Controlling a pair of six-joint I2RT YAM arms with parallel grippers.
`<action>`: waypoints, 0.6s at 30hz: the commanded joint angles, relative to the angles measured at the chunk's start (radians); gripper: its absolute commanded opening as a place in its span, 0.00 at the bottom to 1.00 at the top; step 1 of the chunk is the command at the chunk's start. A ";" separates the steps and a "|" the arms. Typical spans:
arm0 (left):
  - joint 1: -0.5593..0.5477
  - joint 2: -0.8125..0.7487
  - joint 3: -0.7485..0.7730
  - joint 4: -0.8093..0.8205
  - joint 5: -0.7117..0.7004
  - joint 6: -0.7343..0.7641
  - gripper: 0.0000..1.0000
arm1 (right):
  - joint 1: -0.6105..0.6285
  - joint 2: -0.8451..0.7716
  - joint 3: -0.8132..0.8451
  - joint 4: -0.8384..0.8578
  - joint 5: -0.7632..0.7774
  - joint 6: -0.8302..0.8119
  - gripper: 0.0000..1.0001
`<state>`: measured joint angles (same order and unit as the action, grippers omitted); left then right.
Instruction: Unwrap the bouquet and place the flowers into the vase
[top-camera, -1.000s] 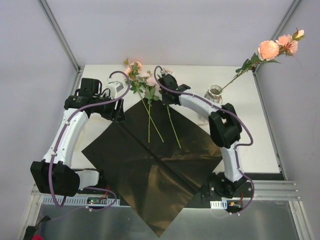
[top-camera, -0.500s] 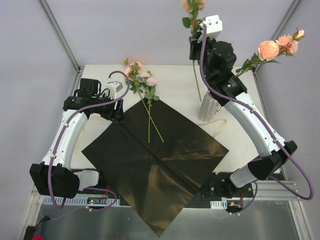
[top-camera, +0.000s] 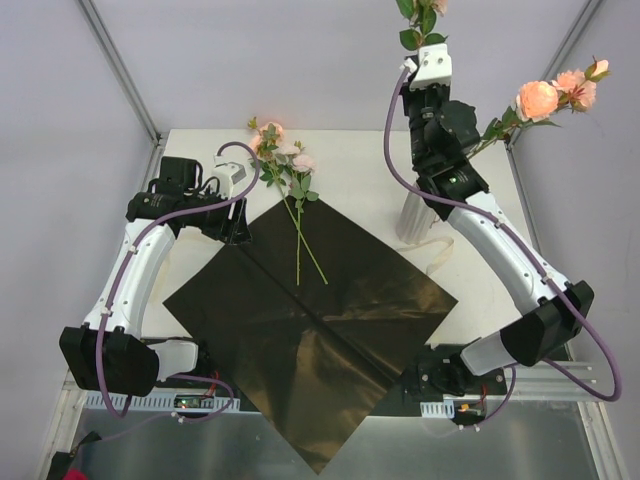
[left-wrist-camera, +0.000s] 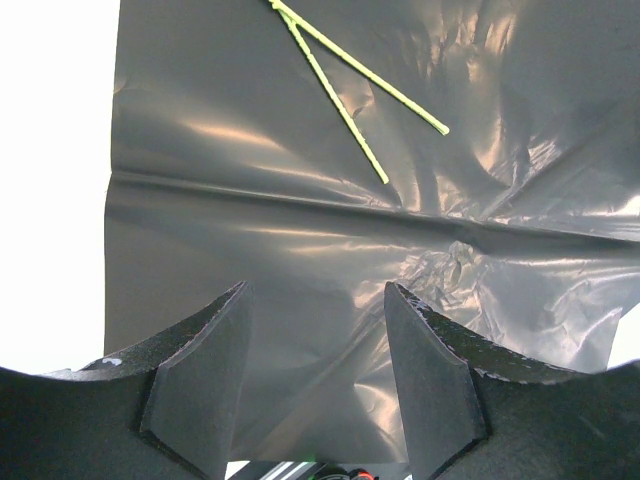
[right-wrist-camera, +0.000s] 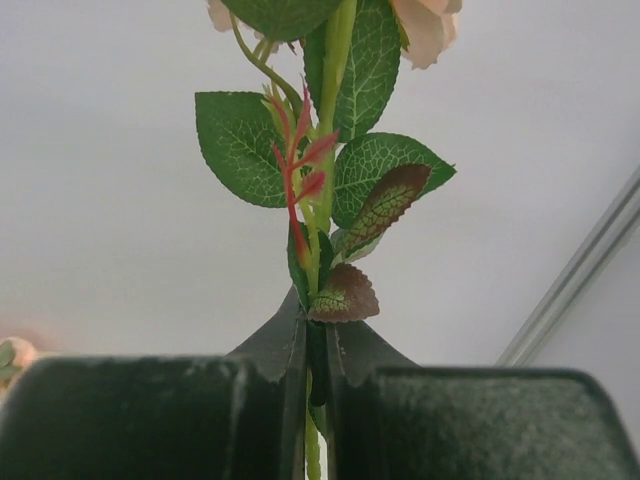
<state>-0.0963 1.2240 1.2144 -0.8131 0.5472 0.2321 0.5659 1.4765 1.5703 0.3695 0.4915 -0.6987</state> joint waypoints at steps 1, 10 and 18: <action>0.009 0.003 0.022 -0.008 0.023 0.018 0.55 | -0.029 -0.008 0.005 0.193 0.036 -0.027 0.01; 0.009 0.009 0.025 -0.009 0.022 0.016 0.54 | -0.052 -0.001 -0.004 0.242 0.035 0.037 0.01; 0.009 -0.001 0.025 -0.011 0.020 0.023 0.55 | -0.052 -0.024 -0.162 0.359 0.111 0.061 0.01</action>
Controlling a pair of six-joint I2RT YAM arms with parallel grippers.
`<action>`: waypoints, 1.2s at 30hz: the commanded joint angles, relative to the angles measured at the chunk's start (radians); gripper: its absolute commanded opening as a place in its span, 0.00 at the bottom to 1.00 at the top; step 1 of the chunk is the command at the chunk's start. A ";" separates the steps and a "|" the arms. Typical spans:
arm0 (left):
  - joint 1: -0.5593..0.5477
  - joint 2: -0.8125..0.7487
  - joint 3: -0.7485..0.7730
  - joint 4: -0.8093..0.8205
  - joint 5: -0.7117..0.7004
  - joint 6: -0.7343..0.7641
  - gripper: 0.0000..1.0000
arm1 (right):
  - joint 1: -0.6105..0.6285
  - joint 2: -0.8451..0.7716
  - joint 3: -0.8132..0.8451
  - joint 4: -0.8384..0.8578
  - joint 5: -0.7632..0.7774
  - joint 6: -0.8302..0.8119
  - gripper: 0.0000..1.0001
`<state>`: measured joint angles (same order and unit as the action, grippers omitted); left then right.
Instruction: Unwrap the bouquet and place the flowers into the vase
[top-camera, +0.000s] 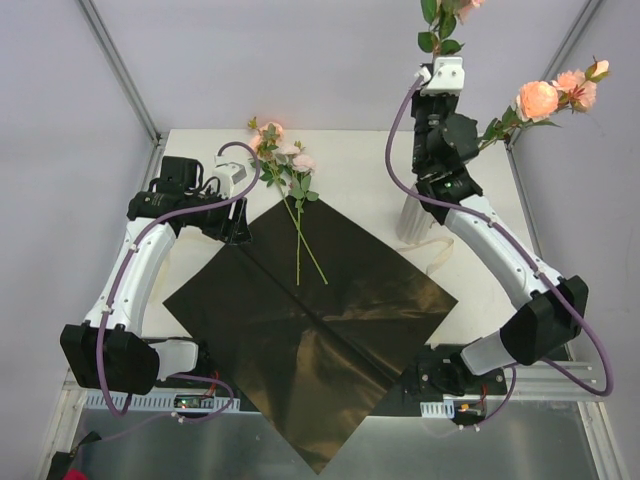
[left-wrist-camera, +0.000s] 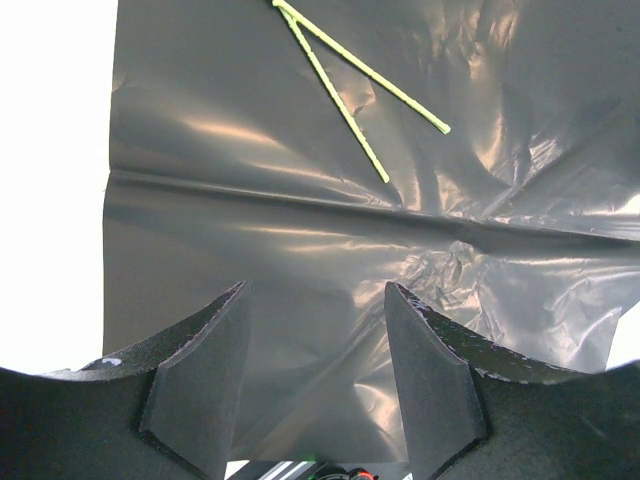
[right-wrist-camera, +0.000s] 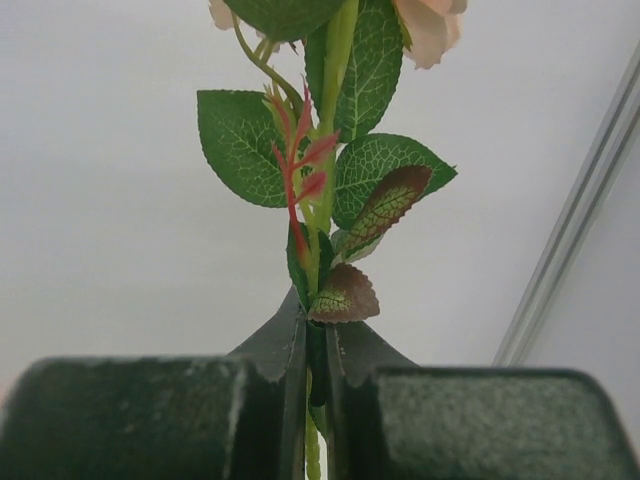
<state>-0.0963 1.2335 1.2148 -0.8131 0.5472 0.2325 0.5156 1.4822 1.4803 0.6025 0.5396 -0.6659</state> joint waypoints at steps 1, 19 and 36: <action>0.009 -0.014 0.023 -0.011 0.020 0.025 0.55 | 0.000 -0.036 -0.089 0.137 0.074 0.032 0.01; 0.010 -0.023 0.019 -0.011 0.026 0.022 0.55 | 0.237 -0.387 -0.368 -0.335 0.174 0.371 0.79; 0.009 -0.039 0.008 -0.008 0.023 0.016 0.56 | 0.296 0.492 0.309 -0.983 -0.480 0.514 0.63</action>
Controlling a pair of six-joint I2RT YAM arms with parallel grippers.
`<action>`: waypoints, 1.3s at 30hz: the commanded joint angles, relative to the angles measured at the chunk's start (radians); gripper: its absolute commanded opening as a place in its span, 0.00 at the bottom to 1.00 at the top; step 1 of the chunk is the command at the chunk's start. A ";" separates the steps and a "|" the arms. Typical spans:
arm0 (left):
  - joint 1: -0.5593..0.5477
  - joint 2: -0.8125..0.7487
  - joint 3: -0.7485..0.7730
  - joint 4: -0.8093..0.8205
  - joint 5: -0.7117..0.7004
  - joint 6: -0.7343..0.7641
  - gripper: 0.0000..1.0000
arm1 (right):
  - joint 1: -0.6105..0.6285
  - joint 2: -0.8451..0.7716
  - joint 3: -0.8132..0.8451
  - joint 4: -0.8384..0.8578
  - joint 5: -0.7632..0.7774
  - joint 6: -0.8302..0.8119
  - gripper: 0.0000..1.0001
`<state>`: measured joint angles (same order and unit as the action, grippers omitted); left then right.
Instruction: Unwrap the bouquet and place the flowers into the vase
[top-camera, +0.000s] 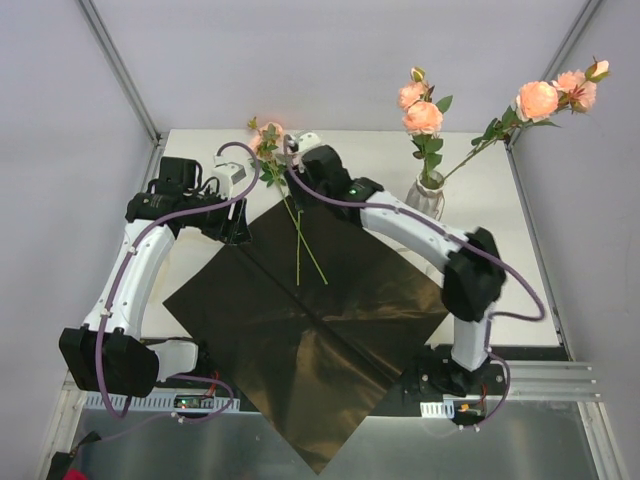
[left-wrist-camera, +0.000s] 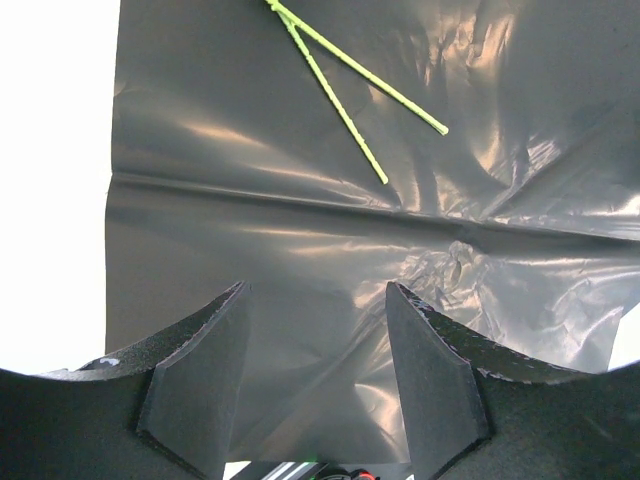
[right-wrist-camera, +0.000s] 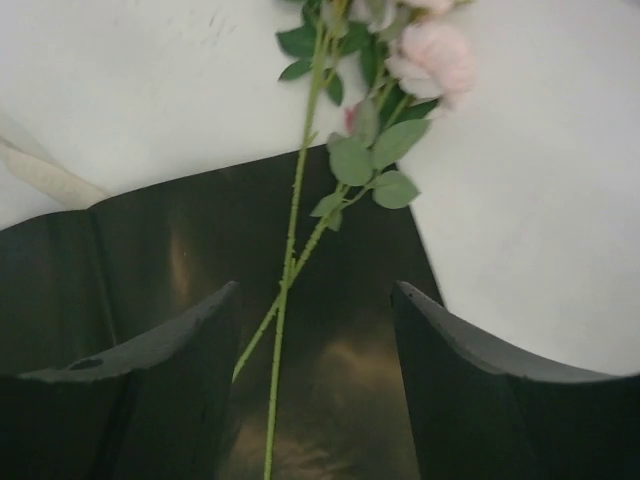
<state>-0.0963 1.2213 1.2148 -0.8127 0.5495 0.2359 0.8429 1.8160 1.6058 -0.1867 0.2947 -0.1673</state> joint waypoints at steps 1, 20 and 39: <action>0.009 -0.025 0.006 -0.009 0.024 0.011 0.55 | -0.033 0.195 0.242 -0.197 -0.259 0.002 0.61; 0.009 -0.034 -0.001 -0.009 0.009 0.032 0.56 | -0.074 0.652 0.602 -0.227 -0.411 0.065 0.59; 0.009 -0.039 -0.003 -0.009 0.044 0.040 0.56 | -0.015 0.700 0.605 -0.375 -0.138 0.152 0.27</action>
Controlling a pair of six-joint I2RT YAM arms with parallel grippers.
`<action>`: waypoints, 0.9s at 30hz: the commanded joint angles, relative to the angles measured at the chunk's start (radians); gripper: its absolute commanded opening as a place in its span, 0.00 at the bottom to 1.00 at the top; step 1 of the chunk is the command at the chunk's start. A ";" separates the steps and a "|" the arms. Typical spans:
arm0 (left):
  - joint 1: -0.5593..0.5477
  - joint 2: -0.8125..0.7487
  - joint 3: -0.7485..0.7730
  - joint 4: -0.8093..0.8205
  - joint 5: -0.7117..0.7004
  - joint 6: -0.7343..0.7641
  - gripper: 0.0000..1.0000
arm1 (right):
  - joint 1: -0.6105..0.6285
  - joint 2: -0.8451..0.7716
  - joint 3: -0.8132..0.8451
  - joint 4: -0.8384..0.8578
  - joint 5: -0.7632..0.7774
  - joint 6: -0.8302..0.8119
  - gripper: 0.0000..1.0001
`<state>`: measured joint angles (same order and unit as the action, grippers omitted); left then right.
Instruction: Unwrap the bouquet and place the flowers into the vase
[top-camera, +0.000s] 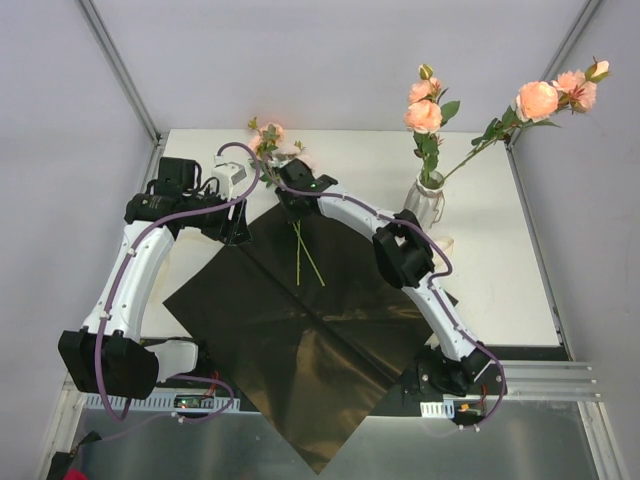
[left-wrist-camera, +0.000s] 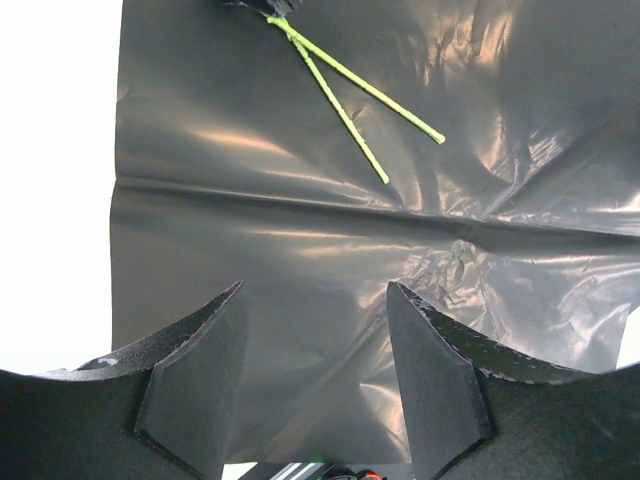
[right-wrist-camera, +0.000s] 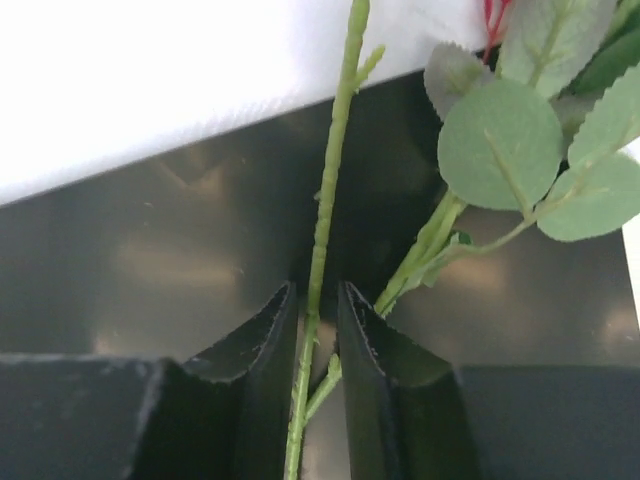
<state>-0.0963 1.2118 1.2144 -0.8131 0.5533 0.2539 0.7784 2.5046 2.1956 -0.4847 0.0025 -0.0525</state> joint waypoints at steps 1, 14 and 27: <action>0.009 -0.035 -0.004 -0.011 0.037 0.022 0.56 | 0.058 0.010 0.015 -0.080 0.172 0.036 0.33; 0.009 -0.061 -0.004 -0.014 0.027 0.015 0.56 | 0.087 -0.075 -0.105 -0.019 0.287 0.049 0.06; 0.010 -0.072 0.014 -0.032 -0.006 0.004 0.56 | 0.042 -0.395 -0.142 0.319 0.304 -0.089 0.01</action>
<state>-0.0963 1.1732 1.2125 -0.8146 0.5587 0.2535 0.8406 2.3535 2.0525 -0.3672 0.2836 -0.0742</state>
